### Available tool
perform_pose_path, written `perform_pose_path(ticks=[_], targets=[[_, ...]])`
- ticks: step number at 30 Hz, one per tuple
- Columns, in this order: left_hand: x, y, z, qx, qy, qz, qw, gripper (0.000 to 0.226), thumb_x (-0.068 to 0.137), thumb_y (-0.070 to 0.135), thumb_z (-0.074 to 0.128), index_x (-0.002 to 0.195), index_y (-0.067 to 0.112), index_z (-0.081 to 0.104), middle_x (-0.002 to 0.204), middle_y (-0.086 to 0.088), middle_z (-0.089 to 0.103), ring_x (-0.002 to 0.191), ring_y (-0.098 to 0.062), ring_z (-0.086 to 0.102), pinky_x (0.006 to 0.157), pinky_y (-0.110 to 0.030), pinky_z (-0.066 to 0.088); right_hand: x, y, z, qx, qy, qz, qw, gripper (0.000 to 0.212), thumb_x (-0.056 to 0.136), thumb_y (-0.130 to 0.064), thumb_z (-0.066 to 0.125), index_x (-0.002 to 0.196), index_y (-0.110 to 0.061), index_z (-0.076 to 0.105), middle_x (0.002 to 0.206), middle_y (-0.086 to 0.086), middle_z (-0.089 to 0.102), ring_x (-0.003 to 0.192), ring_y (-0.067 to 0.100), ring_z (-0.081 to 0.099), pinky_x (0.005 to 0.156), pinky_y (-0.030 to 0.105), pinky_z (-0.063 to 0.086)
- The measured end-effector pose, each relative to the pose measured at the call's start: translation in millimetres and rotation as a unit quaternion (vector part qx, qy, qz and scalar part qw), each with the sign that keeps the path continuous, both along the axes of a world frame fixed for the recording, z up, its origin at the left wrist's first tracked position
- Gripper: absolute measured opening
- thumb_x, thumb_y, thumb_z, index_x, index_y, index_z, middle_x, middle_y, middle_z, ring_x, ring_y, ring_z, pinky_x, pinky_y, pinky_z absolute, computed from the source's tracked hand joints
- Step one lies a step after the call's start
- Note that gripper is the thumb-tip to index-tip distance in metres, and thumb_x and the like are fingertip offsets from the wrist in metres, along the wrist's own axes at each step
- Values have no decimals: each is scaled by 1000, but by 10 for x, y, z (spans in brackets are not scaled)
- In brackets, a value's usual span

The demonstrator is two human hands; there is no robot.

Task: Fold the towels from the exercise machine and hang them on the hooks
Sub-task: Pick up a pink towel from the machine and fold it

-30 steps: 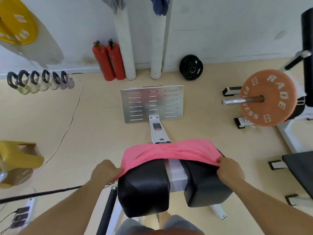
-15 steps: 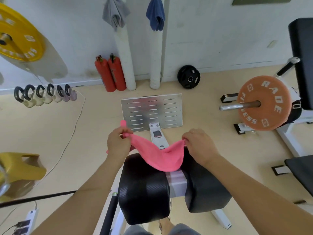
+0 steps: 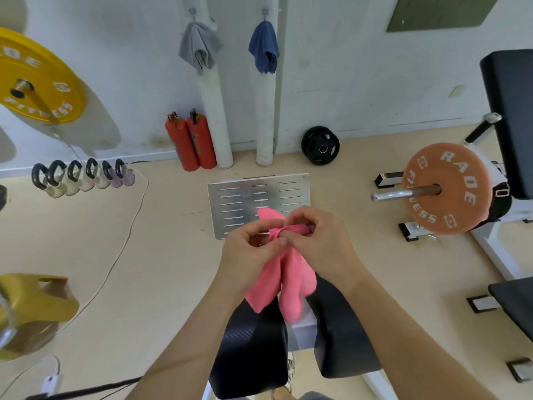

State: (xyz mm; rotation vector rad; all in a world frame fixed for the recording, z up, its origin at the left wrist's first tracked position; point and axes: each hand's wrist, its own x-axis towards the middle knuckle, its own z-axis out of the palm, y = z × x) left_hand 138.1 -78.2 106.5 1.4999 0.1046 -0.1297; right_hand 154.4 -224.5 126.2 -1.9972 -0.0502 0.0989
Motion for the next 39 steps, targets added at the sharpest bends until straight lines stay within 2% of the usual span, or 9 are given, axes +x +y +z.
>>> perform_pose_path(ticks=[3, 7, 11, 15, 18, 22, 27, 31, 39], targets=[[17, 44, 108, -20, -11, 24, 999, 33, 75, -4, 71, 77, 28, 78, 80, -1, 72, 77, -13, 63, 73, -23, 52, 25, -71, 133, 74, 37, 9, 997, 25, 76, -2, 74, 92, -20, 69, 81, 0, 71, 80, 10, 67, 81, 26, 55], [35, 125, 229, -119, 3, 22, 993, 17, 75, 11, 62, 79, 17, 78, 80, -7, 74, 80, -21, 66, 83, -36, 53, -12, -68, 308, 72, 16, 26, 997, 22, 75, 7, 70, 82, -14, 72, 80, -2, 73, 79, 9, 68, 82, 25, 55], [70, 139, 264, -111, -10, 32, 993, 34, 80, 7, 69, 111, 19, 64, 71, -1, 65, 69, -19, 61, 74, -38, 50, -75, 76, 456, 16, -52, 42, 998, 36, 78, 4, 65, 74, -31, 71, 80, -9, 70, 81, 4, 65, 79, 21, 51], [82, 135, 375, -172, 20, 44, 984, 64, 69, 8, 70, 129, 18, 51, 88, -7, 73, 80, -23, 67, 71, -33, 53, -72, 139, 580, 10, -79, 33, 996, 42, 80, 3, 62, 76, -38, 67, 86, -12, 68, 86, 6, 64, 81, 23, 52], [87, 133, 467, -209, 31, 29, 977, 44, 74, 11, 67, 118, 7, 63, 97, -17, 72, 83, -23, 68, 72, -31, 57, -48, 155, 647, 47, -64, 20, 997, 31, 78, 3, 70, 81, -28, 69, 82, -9, 71, 84, 10, 67, 82, 26, 55], [62, 123, 509, -122, -14, 83, 989, 22, 81, 7, 67, 103, 4, 71, 90, -9, 74, 80, -15, 69, 68, -23, 54, -49, 184, 734, 122, -64, 7, 991, 28, 77, 6, 71, 76, -22, 70, 75, -8, 72, 76, 7, 68, 75, 20, 54], [15, 106, 580, -89, -58, 65, 992, 23, 79, 12, 68, 102, 13, 74, 95, -6, 75, 90, -15, 70, 74, -22, 53, -17, 248, 796, 173, -52, 9, 984, 27, 80, 4, 70, 76, -22, 69, 80, 1, 74, 78, 16, 72, 76, 30, 58], [-6, 91, 629, -123, -70, 67, 988, 24, 77, 14, 65, 98, 21, 75, 101, -3, 74, 98, -14, 69, 78, -19, 52, 8, 268, 831, 215, -21, 23, 976, 26, 80, 8, 69, 76, -18, 68, 89, -4, 75, 81, 14, 72, 74, 22, 56], [-20, 84, 677, -157, -89, 66, 981, 24, 78, 14, 63, 94, 24, 77, 102, -1, 74, 100, -15, 69, 80, -19, 52, 51, 267, 842, 227, -2, 15, 974, 13, 79, 7, 69, 85, -5, 68, 97, 10, 74, 91, 19, 71, 82, 27, 56]])
